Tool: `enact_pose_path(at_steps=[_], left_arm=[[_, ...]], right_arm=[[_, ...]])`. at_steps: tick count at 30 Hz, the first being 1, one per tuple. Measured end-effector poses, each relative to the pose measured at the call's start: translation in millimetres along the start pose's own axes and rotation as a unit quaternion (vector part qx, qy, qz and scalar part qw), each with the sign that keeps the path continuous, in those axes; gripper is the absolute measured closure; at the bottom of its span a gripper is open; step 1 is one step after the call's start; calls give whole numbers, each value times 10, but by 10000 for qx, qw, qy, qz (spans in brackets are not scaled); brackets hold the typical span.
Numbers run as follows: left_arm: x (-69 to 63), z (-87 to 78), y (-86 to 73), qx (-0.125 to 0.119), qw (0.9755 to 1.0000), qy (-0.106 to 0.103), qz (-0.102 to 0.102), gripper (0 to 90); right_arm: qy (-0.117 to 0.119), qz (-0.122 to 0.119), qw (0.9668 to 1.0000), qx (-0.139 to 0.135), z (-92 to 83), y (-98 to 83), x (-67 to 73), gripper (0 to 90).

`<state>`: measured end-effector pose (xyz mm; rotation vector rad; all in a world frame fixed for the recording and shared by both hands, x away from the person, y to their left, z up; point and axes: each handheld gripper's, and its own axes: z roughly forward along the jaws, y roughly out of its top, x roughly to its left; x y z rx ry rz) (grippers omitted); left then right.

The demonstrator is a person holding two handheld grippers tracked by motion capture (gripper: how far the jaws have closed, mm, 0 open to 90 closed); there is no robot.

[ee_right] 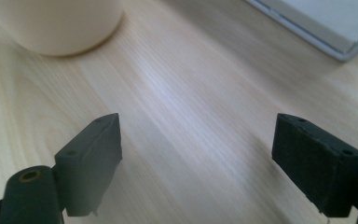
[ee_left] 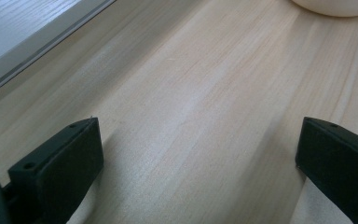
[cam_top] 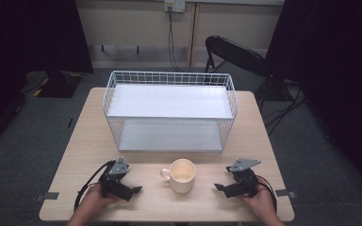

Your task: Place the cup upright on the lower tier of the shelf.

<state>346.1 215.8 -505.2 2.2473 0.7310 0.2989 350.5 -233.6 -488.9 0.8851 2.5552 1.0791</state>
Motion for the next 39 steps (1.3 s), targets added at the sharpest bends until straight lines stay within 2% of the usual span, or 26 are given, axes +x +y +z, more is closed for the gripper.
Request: enact_pose_path(at_steps=[3, 8, 20, 22, 39], left_arm=[[0, 0, 0, -1, 10000, 0, 0, 2], [-1, 0, 0, 0, 10000, -2, -5, 2], [0, 0, 0, -1, 10000, -1, -1, 2], [0, 0, 0, -1, 10000, -3, -4, 2], [-1, 1, 0, -6, 10000, -4, -8, 2]], right_arm=[[90, 24, 9999, -62, -25, 62, 7, 186], [102, 44, 9998, -158, -77, 226, 31, 186], [134, -34, 9998, -160, -138, 391, 53, 190], [130, -100, 9997, -163, -153, 446, 74, 190], [272, -199, 9991, -270, -176, 740, 187, 195]])
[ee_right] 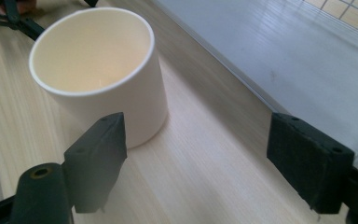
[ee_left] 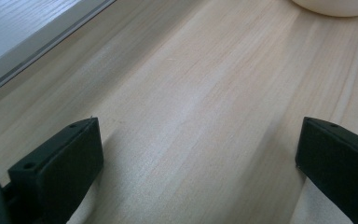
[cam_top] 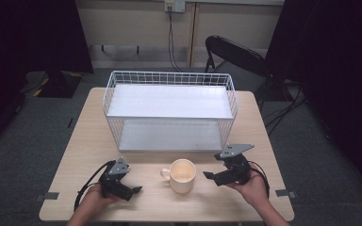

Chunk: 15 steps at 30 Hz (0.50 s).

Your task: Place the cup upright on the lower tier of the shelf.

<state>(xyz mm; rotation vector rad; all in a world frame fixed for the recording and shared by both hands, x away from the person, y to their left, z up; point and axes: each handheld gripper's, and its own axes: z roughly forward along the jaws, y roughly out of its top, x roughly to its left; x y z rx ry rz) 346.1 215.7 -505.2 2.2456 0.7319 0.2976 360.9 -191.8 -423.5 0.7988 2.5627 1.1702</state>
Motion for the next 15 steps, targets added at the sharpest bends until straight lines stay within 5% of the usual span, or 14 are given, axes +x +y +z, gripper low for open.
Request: enact_pose_path(at_steps=[15], left_arm=[[-1, 3, 0, 9, 10000, -14, -11, 2]], right_arm=[[109, -58, 9998, -128, 21, 197, 57, 196]])
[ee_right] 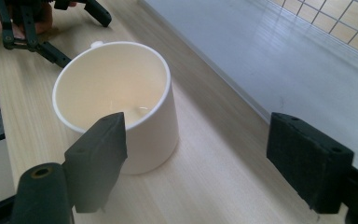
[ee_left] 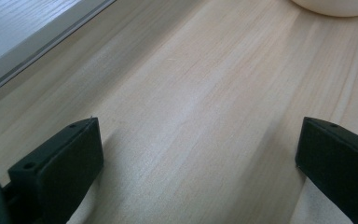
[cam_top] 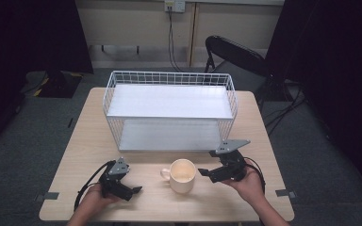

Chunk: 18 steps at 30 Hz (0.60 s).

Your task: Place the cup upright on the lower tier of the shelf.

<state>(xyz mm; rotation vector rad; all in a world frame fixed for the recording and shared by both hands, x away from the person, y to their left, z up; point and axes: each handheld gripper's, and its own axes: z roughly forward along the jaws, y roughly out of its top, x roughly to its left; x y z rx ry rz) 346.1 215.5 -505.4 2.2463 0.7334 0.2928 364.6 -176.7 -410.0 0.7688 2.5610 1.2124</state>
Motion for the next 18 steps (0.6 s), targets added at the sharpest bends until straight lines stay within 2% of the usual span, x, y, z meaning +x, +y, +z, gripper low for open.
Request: enact_pose_path(at_steps=[18], left_arm=[[-1, 0, 0, -3, 10000, -1, -4, 2]], right_arm=[[111, -32, 9998, -147, 88, 143, 90, 190]])
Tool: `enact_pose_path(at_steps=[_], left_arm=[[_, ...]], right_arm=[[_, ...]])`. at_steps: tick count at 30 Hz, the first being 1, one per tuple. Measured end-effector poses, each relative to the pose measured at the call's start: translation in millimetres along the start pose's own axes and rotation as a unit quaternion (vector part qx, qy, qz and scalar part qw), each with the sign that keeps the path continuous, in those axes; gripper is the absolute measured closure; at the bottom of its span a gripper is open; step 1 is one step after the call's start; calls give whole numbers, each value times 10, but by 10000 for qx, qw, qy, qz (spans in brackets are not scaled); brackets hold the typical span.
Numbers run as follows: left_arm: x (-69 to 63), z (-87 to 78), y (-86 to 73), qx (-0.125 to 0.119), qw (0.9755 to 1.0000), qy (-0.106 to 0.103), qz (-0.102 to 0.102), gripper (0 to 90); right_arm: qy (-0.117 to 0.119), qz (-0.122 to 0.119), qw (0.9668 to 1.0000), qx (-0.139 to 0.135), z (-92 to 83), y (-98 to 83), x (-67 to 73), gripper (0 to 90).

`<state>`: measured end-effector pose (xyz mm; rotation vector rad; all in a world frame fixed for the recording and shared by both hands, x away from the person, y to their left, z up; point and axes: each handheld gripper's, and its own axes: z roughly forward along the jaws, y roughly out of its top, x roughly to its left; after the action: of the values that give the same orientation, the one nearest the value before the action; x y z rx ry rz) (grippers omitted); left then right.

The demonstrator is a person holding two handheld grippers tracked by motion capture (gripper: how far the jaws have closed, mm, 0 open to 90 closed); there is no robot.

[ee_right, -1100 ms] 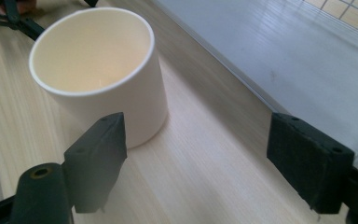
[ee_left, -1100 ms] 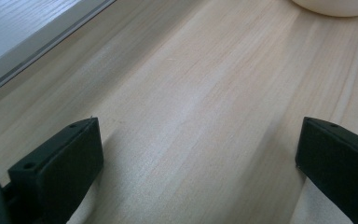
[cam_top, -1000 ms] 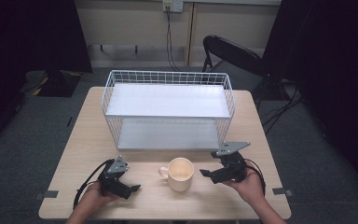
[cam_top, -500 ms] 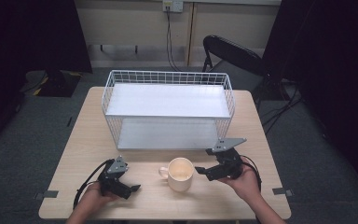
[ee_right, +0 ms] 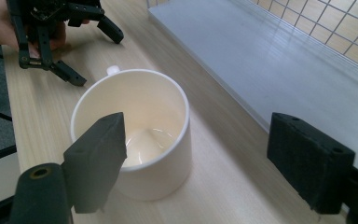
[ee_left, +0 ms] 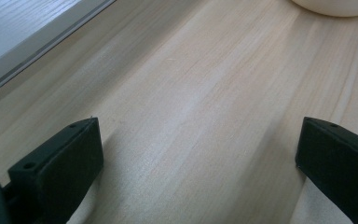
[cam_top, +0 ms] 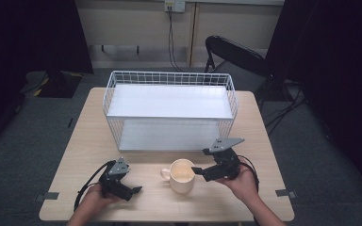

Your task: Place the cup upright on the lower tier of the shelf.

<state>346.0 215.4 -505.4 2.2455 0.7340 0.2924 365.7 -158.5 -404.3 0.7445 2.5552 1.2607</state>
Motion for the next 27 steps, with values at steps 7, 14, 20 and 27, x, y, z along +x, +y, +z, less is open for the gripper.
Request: enact_pose_path(at_steps=[7, 14, 20, 27], left_arm=[[2, -1, 0, 5, 10000, 6, 13, 2], [2, -1, 0, 3, 10000, 6, 12, 2], [1, -1, 0, 4, 10000, 2, 6, 2], [1, -1, 0, 4, 10000, 1, 6, 2]], right_arm=[[49, 2, 10000, -57, 76, 46, 38, 189], [69, 15, 9999, -104, 147, 54, 67, 192], [100, 70, 9998, -137, 185, 38, 59, 221], [96, 66, 9998, -150, 241, 14, 76, 275]])
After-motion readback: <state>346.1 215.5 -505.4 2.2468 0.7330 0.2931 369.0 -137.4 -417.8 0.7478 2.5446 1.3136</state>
